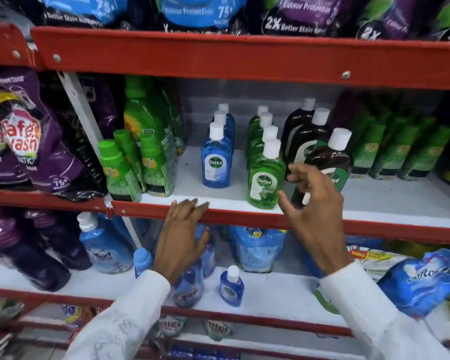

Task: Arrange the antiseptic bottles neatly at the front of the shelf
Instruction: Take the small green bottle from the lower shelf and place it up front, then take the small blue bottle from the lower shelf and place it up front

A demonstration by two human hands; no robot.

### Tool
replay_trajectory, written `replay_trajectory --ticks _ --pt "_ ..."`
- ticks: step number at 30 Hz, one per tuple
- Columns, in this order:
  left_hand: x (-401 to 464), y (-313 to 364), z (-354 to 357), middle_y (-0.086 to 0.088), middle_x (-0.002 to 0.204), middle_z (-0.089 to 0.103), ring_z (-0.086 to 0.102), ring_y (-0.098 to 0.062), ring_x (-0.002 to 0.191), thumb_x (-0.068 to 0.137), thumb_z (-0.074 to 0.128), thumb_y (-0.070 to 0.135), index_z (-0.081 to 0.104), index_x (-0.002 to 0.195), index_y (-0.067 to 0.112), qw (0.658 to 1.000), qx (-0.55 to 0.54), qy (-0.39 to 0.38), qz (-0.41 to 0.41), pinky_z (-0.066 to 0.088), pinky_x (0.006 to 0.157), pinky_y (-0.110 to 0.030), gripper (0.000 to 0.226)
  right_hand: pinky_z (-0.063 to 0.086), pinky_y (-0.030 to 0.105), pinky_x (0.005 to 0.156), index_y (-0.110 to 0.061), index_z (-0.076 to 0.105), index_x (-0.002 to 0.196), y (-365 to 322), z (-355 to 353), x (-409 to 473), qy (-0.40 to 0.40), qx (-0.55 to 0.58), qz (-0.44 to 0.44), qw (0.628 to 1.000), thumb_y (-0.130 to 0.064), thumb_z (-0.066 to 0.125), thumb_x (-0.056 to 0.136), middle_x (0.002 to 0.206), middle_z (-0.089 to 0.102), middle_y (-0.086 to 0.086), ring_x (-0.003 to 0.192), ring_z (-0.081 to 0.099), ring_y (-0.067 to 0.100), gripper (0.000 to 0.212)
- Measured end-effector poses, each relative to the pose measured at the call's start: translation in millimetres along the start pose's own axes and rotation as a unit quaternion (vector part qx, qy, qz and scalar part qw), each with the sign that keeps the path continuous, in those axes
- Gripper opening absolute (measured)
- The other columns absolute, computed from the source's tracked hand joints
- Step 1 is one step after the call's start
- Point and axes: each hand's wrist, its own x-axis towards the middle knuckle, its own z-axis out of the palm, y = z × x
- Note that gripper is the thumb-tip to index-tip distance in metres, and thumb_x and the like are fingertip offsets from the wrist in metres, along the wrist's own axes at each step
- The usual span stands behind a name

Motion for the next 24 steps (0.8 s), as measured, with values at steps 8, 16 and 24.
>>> replay_trajectory --ticks 8,16,24 --pt "-2.1 -10.6 -1.1 -0.004 0.126 0.059 0.047 -0.022 0.124 0.080 0.063 0.023 0.053 0.135 0.023 0.999 -0.048 0.002 -0.015 0.015 0.124 -0.043 0.057 0.054 0.034 0.085 -0.019 0.063 0.115 81.6 106.9 -129.4 -0.339 0.017 0.132 0.931 -0.023 0.083 0.063 0.107 0.066 -0.003 0.091 0.061 0.009 0.055" --pt "-4.5 -13.3 -7.5 -0.006 0.128 0.058 0.045 -0.021 0.126 0.080 0.062 0.021 0.049 0.139 0.022 0.998 -0.065 -0.025 0.007 0.019 0.122 -0.049 0.060 0.048 0.028 0.067 -0.020 0.072 0.094 98.2 161.7 -159.0 -0.366 0.003 0.199 0.909 -0.032 0.079 0.062 0.090 0.078 0.001 0.078 0.067 0.017 0.035" --pt "-1.4 -24.0 -12.1 -0.009 0.133 0.058 0.046 -0.026 0.128 0.067 0.048 -0.015 0.050 0.139 0.019 0.997 -0.063 -0.039 0.029 0.015 0.124 -0.044 0.079 0.056 0.032 0.060 -0.025 0.073 0.088 25.4 82.7 -86.5 -0.263 0.048 0.145 0.953 -0.041 0.083 0.053 0.074 0.075 -0.009 0.067 0.068 0.006 0.039"
